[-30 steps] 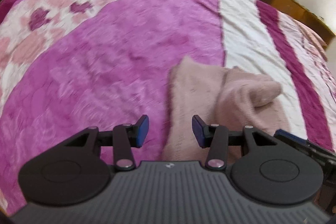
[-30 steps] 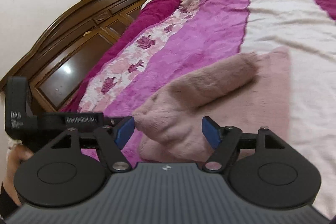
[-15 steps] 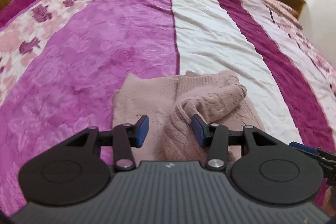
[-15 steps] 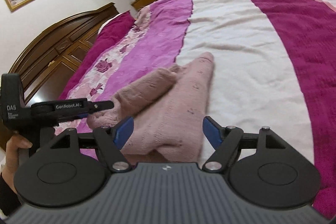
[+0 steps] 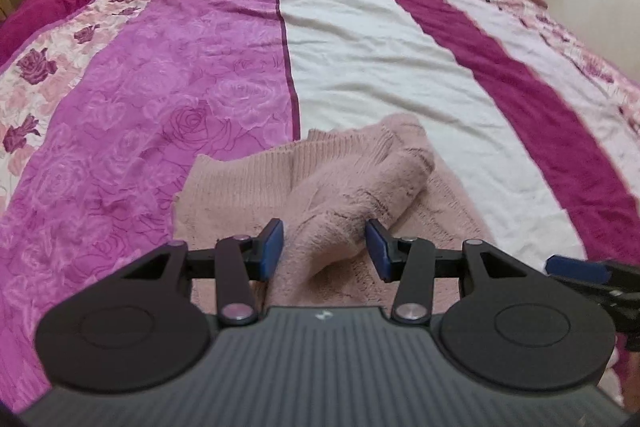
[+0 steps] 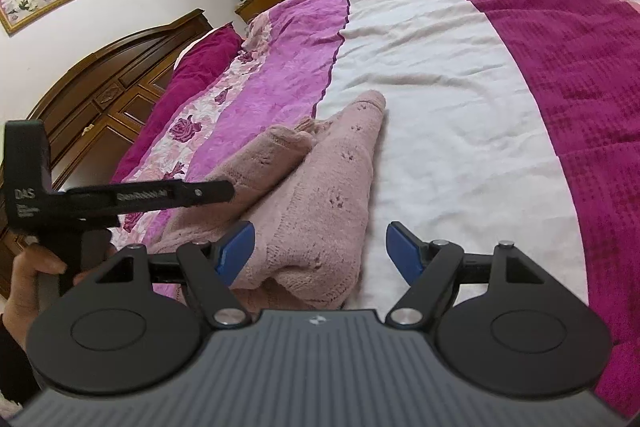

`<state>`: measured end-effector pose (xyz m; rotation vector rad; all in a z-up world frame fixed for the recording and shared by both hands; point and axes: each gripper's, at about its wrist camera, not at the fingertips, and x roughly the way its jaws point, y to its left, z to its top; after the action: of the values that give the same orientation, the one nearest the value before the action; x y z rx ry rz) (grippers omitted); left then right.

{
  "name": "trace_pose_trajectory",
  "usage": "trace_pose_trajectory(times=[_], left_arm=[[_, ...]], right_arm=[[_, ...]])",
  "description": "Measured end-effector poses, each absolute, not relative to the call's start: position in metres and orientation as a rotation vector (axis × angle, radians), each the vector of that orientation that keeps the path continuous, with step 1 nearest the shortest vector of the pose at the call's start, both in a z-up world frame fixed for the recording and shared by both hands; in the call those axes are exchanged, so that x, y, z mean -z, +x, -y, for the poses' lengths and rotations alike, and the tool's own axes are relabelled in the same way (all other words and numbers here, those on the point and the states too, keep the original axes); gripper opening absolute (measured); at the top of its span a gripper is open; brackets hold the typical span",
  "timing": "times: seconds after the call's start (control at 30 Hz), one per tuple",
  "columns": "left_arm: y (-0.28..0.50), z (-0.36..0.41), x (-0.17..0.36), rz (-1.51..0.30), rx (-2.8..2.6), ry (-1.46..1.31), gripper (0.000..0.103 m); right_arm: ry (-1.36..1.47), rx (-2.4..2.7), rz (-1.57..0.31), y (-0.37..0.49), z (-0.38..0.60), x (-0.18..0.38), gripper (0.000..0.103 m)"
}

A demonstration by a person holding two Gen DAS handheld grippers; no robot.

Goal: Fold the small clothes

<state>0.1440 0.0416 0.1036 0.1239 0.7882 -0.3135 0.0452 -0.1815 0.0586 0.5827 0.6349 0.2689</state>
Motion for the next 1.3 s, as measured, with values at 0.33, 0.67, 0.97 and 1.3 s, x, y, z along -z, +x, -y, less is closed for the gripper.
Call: trace_pose_trajectory(times=[0.33, 0.67, 0.97, 1.3], left_arm=[[0.141, -0.038, -0.088, -0.770, 0.292, 0.176, 0.048], [0.145, -0.071, -0.095, -0.698, 0.204, 0.010, 0.016], [0.163, -0.135, -0.063, -0.781, 0.018, -0.208, 0.016], [0.164, -0.133, -0.066, -0.787, 0.076, -0.247, 0.024]], right_arm=[[0.605, -0.246, -0.644, 0.047, 0.183, -0.053, 0.079], [0.609, -0.231, -0.651, 0.048, 0.182, -0.049, 0.079], [0.602, -0.236, -0.668, 0.052, 0.178, -0.043, 0.078], [0.575, -0.254, -0.685, 0.056, 0.169, -0.039, 0.079]])
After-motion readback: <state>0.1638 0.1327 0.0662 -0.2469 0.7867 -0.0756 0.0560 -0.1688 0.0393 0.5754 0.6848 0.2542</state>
